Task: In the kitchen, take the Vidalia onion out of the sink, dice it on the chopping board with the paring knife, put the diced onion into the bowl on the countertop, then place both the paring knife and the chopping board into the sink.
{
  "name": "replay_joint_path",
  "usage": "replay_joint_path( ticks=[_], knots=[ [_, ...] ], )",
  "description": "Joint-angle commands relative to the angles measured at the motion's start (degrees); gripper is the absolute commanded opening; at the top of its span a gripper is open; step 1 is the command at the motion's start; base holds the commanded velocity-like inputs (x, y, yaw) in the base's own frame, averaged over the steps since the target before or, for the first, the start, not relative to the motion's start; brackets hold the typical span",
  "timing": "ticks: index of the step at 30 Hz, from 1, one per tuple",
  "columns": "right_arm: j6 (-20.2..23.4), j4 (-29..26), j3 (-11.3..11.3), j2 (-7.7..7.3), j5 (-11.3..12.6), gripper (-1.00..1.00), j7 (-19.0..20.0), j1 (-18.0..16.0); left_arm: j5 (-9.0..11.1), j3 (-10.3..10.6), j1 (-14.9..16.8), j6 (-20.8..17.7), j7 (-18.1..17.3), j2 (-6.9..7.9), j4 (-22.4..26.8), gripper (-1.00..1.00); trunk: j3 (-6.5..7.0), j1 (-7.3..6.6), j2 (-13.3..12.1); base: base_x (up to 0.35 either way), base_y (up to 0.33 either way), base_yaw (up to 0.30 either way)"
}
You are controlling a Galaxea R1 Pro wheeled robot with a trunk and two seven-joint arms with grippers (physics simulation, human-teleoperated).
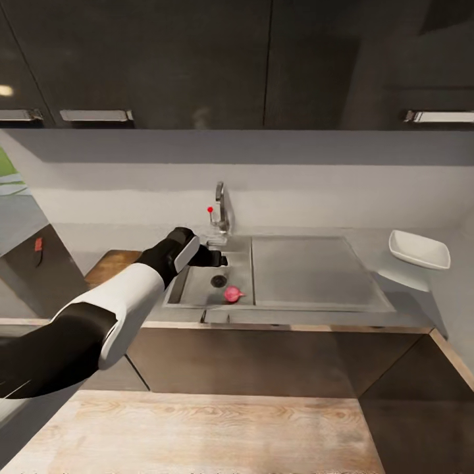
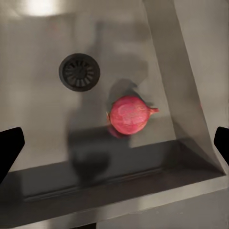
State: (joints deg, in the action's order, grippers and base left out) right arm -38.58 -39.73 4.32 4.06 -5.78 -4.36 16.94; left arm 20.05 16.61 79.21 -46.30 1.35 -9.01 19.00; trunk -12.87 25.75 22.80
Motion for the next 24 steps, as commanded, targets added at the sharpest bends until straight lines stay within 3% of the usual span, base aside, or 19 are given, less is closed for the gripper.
replay_joint_path(
  ticks=[1,8,18,24],
  knots=[
    [0.0,-0.1,0.2,0.06,-0.3,1.00,-0.4,0.0,0.4,0.5,0.0,0.1,0.2,0.04,0.0,1.00,-0.20,0.03,0.1,0.002,-0.002,0.000],
    [0.0,-0.1,0.2,-0.01,1.4,1.00,-0.4,0.0,0.3,0.6,-1.5,0.6,0.2,0.05,0.1,1.00,-0.83,0.03,0.1,0.000,-0.001,0.000],
    [0.0,-0.1,0.2,-0.01,1.5,1.00,-0.4,0.0,0.3,0.8,-2.8,0.7,0.1,0.06,0.1,1.00,-1.75,0.03,0.1,0.009,-0.002,0.000],
    [0.0,-0.1,0.2,-0.01,1.5,1.00,-0.4,0.0,0.3,0.9,-2.9,0.7,0.1,0.05,0.1,1.00,-2.29,0.03,0.1,0.151,-0.132,0.000]
  ],
)
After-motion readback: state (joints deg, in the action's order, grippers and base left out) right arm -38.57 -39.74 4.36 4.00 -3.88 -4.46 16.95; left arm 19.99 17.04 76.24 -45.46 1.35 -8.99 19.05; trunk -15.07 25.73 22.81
